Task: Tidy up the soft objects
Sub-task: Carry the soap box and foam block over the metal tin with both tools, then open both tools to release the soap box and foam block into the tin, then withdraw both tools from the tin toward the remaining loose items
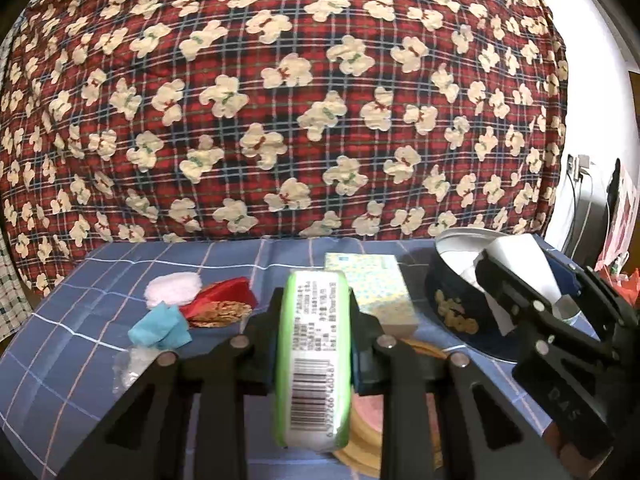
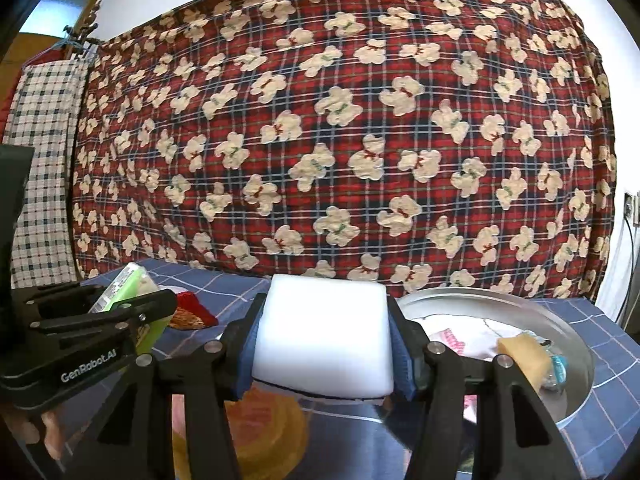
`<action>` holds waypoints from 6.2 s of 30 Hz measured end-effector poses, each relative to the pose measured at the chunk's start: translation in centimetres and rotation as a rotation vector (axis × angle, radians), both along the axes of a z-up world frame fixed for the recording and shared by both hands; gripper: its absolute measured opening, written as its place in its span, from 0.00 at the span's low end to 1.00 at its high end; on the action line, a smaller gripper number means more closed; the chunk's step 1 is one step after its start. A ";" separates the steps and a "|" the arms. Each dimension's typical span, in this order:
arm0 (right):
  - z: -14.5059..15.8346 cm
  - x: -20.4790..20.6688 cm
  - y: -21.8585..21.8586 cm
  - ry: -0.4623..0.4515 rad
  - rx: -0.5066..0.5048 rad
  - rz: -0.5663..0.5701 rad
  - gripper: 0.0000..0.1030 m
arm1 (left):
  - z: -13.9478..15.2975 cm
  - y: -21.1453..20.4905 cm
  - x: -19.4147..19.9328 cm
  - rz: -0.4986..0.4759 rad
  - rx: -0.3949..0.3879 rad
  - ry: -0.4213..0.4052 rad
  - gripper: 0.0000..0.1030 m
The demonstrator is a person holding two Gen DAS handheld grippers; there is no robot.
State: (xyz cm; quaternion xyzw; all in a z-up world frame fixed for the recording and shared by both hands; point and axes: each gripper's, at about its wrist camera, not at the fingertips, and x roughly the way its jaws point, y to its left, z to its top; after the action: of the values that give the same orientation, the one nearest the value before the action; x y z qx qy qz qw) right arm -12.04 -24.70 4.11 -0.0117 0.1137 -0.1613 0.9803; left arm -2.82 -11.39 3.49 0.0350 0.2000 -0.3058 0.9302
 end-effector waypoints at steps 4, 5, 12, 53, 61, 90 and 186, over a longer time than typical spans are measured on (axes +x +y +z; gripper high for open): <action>0.2 -0.7 -1.3 -0.013 0.005 -0.026 0.56 | 0.4 -0.9 -0.6 -0.014 -0.005 -0.008 0.24; 0.3 -0.8 -1.5 -0.014 0.005 -0.032 0.56 | 0.5 -1.2 -0.8 -0.019 -0.006 -0.011 0.24; 0.5 -1.9 -3.6 -0.031 0.009 -0.066 0.56 | 1.2 -3.1 -1.8 -0.050 -0.005 -0.025 0.24; 1.3 -5.2 -20.0 -0.040 0.097 -0.327 0.55 | 1.7 -19.8 -4.6 -0.267 -0.006 0.031 0.24; 1.1 -4.7 -23.3 -0.022 0.159 -0.341 0.56 | 1.0 -23.1 -4.1 -0.281 -0.001 0.074 0.24; 0.1 -2.4 -26.5 0.103 0.339 -0.242 0.57 | -2.1 -27.7 -2.4 -0.199 0.186 0.190 0.24; 0.8 -10.5 -10.3 -0.196 0.114 -0.340 0.85 | -1.3 -9.6 -7.3 0.018 0.041 -0.108 1.00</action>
State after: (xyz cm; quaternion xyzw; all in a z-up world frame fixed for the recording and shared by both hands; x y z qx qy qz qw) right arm -22.54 -34.96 4.88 0.0791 0.0270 -0.3182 0.9443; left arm -10.14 -21.04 2.18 0.0689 0.1559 -0.2910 0.9414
